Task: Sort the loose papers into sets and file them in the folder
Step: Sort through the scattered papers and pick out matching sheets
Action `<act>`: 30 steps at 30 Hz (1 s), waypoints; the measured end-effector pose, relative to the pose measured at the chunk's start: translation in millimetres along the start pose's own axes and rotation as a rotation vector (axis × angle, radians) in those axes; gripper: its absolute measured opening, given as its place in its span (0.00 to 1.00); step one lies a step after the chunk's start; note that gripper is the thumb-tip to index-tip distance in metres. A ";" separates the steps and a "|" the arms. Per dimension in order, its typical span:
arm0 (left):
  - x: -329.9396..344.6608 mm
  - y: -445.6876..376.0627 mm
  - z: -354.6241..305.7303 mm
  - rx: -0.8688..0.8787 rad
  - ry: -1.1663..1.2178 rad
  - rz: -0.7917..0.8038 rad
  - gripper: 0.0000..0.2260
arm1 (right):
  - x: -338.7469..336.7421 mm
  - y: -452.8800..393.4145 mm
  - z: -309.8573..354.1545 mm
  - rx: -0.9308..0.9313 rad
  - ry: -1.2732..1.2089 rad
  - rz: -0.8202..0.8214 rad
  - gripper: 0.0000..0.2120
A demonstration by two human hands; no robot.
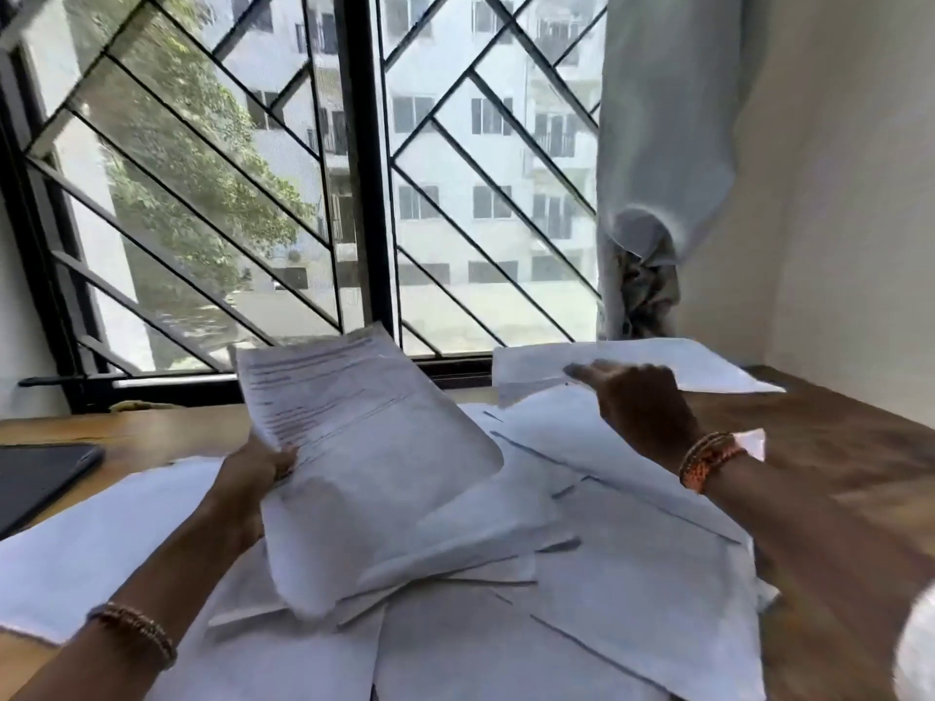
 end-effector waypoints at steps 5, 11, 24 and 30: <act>-7.7 -0.6 -7.9 0.062 0.022 -0.212 0.11 | 18.0 37.3 7.6 0.206 0.072 0.770 0.14; -30.7 -1.4 -26.6 0.182 -0.012 -0.407 0.08 | -7.1 13.2 88.3 0.182 -0.293 0.853 0.14; -51.5 25.4 -39.8 0.556 -0.345 -0.665 0.24 | -46.0 -7.2 242.9 -0.322 -0.211 0.601 0.13; -56.5 20.7 -42.0 0.515 -0.456 -0.681 0.19 | -50.4 -22.7 220.7 -0.296 -0.369 0.886 0.15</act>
Point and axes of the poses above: each hand's wrist, its own y-axis away from the middle knuckle, its own x-axis out of the palm, z = x × y, the point moved 3 cm from there along -y, towards the middle knuckle, and after that the axes turned 11 degrees about y, right-handed, at the moved point
